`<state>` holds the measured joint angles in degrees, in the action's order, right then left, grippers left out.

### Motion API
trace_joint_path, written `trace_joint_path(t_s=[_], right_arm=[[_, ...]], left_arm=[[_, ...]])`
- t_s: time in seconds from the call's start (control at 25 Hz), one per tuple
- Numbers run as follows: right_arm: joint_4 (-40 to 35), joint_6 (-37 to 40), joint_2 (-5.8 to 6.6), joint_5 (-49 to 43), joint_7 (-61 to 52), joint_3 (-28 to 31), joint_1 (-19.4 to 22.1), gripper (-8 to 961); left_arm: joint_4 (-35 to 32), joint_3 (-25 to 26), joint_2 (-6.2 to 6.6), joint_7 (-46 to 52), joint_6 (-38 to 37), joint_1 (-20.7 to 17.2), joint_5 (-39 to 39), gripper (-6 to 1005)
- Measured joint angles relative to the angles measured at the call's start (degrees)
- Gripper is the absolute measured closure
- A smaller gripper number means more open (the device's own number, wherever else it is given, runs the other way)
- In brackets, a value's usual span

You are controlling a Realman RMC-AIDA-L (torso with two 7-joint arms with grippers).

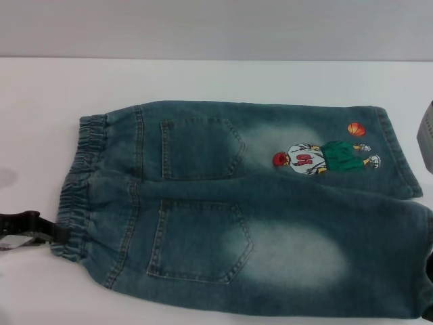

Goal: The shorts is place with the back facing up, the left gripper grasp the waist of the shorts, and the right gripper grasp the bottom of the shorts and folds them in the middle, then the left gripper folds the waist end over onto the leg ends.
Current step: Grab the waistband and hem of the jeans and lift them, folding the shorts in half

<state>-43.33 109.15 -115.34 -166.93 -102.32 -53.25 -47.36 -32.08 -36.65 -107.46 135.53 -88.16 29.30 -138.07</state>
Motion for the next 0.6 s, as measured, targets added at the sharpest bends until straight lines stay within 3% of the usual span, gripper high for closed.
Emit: trace_joint_path(t_s=[0.48,0.6], right_arm=[[-1.14,0.92,-0.21,-0.07,0.63,-0.40,0.24,568],[-1.14,1.06,-0.43,-0.08,0.74,-0.46,0.25,690]], left_arm=[[0.00,-0.01,0.23,-0.25,0.01,-0.03,0.00,945],[0.00,-0.01,0.31,-0.26,-0.06,-0.08,0.00,945]])
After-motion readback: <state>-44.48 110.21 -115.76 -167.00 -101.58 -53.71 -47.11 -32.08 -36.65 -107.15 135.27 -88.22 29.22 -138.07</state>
